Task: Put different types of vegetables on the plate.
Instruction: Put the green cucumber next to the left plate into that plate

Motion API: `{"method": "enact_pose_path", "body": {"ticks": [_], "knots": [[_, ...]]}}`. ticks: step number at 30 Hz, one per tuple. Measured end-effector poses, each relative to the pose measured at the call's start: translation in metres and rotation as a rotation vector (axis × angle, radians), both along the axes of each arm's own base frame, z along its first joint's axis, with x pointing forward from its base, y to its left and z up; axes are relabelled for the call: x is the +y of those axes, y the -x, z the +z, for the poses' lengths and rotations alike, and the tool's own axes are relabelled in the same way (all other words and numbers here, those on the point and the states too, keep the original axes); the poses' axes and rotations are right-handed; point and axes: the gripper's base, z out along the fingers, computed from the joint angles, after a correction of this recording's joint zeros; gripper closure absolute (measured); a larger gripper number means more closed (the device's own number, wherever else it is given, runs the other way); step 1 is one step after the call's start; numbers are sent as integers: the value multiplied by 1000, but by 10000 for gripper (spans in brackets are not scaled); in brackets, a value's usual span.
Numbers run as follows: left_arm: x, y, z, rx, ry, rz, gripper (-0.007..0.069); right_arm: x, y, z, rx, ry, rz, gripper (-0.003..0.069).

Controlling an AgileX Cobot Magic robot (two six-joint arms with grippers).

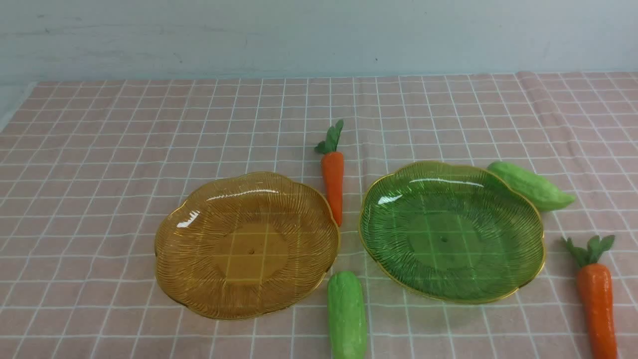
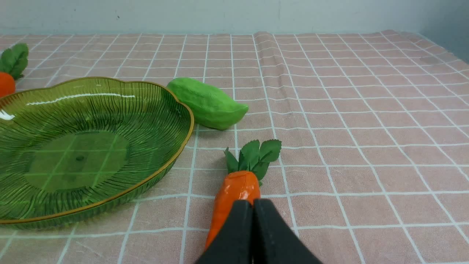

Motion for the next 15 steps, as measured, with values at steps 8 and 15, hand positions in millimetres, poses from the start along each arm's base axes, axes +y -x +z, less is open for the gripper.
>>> {"method": "enact_pose_path", "body": {"ticks": [8,15], "knots": [[0,0,0,0,0,0,628,0,0,0,0,5,1,674],[0,0,0,0,0,0,628,0,0,0,0,5,1,674]]}}
